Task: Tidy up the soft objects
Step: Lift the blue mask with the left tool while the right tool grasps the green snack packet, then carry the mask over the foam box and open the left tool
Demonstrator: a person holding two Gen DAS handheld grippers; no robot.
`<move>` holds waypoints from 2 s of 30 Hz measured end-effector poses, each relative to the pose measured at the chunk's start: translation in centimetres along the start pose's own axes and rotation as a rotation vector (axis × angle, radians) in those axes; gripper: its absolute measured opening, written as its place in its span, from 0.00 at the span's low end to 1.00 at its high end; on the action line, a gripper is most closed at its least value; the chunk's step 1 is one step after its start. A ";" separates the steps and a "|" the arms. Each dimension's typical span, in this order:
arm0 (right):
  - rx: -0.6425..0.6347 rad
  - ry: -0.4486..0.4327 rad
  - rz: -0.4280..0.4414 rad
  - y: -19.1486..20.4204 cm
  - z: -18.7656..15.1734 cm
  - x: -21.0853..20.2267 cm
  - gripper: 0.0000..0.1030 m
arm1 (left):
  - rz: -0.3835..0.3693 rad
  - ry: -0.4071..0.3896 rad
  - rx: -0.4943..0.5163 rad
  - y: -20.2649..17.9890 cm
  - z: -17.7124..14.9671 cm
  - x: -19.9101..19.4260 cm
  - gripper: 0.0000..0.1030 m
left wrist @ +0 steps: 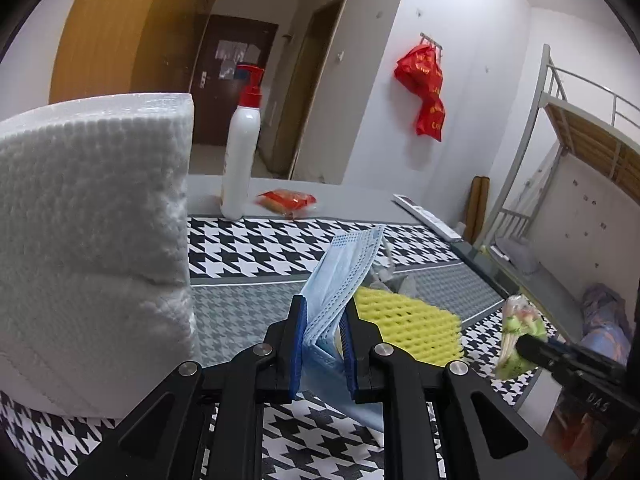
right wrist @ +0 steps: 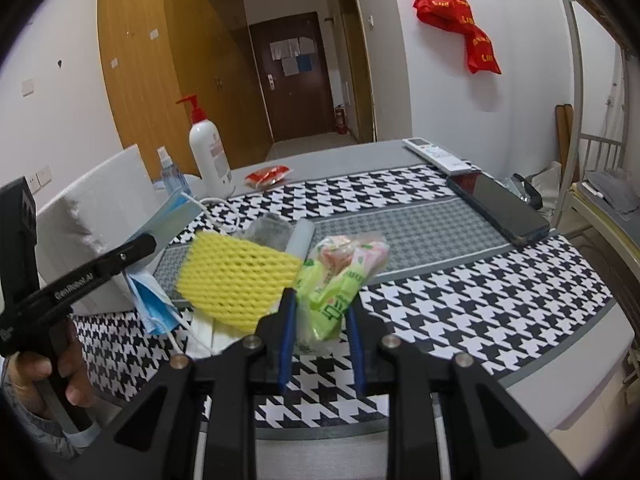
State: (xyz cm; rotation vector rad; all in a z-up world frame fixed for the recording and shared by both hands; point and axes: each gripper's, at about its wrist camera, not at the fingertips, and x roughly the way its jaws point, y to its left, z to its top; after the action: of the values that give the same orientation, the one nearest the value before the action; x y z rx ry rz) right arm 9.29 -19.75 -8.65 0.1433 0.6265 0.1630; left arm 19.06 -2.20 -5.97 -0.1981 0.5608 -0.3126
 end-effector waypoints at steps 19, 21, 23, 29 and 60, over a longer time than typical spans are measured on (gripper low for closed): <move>-0.050 -0.118 0.069 1.0 2.7 -2.9 0.27 | 0.016 -0.070 0.113 -2.9 2.4 -3.8 0.18; -0.050 -0.127 0.072 0.9 2.8 -3.1 0.27 | 0.015 -0.075 0.120 -3.0 2.5 -4.0 0.18; -0.047 -0.131 0.080 0.9 2.9 -3.1 0.27 | 0.025 -0.078 0.127 -3.1 2.4 -4.3 0.18; -0.047 -0.162 0.111 1.2 3.6 -3.2 0.27 | 0.058 -0.122 0.151 -3.0 3.1 -5.5 0.18; -0.178 -0.267 0.244 6.8 7.9 -4.7 0.27 | 0.164 -0.286 0.178 -1.0 7.4 -10.9 0.18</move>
State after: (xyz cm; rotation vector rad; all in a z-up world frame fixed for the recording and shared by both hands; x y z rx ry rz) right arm 9.49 -14.63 1.61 0.0677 0.3247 0.4267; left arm 14.18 1.33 5.76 -0.0227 0.2620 -0.1694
